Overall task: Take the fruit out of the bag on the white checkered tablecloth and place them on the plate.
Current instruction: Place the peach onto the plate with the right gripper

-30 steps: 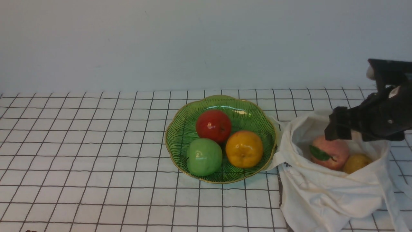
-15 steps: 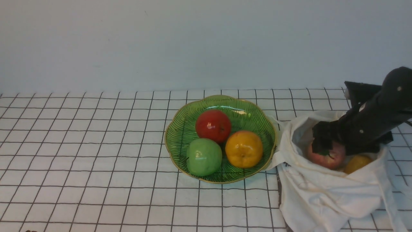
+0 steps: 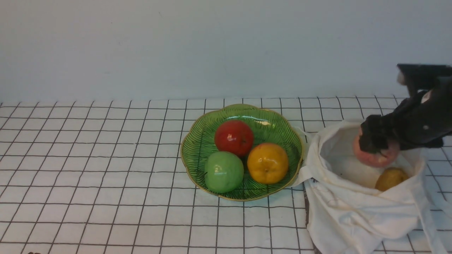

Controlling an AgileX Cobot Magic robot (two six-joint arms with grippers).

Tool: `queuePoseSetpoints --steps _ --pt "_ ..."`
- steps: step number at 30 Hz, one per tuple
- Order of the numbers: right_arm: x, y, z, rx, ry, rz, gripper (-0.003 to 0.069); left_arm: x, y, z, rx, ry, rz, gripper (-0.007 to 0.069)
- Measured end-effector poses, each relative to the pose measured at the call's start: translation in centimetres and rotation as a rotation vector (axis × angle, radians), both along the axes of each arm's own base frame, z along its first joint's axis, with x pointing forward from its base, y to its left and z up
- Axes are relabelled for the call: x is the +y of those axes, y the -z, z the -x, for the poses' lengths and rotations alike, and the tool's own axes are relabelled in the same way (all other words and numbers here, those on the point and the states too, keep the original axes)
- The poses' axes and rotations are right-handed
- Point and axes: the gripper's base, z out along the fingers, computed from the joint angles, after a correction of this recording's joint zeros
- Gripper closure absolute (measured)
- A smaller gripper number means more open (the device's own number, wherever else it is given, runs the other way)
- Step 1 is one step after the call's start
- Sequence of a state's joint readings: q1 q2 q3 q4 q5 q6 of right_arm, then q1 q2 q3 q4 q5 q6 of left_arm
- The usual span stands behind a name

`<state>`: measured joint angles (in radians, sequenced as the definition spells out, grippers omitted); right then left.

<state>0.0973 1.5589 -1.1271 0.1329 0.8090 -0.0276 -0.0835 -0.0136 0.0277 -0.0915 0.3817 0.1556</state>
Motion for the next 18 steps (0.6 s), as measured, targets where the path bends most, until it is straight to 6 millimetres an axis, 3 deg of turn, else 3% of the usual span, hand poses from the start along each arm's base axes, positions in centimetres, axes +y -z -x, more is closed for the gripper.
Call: queuePoseSetpoints --steps 3,7,12,17,18 --pt "0.3 -3.3 1.4 -0.112 0.022 -0.084 0.0097 0.0 0.0 0.0 0.000 0.000 0.000 0.0632" --pt "1.6 -5.0 1.8 -0.204 -0.007 -0.189 0.0097 0.0 0.0 0.0 0.000 0.000 0.000 0.0632" --pt "6.3 -2.9 0.4 -0.226 -0.170 -0.233 0.0097 0.0 0.0 0.0 0.000 0.000 0.000 0.0632" --pt "10.1 0.2 -2.1 -0.195 -0.262 -0.211 0.0097 0.0 0.0 0.0 0.000 0.000 0.000 0.0632" --pt "11.3 1.0 -3.4 -0.193 -0.282 -0.208 0.0097 0.0 0.0 0.0 0.000 0.000 0.000 0.0632"
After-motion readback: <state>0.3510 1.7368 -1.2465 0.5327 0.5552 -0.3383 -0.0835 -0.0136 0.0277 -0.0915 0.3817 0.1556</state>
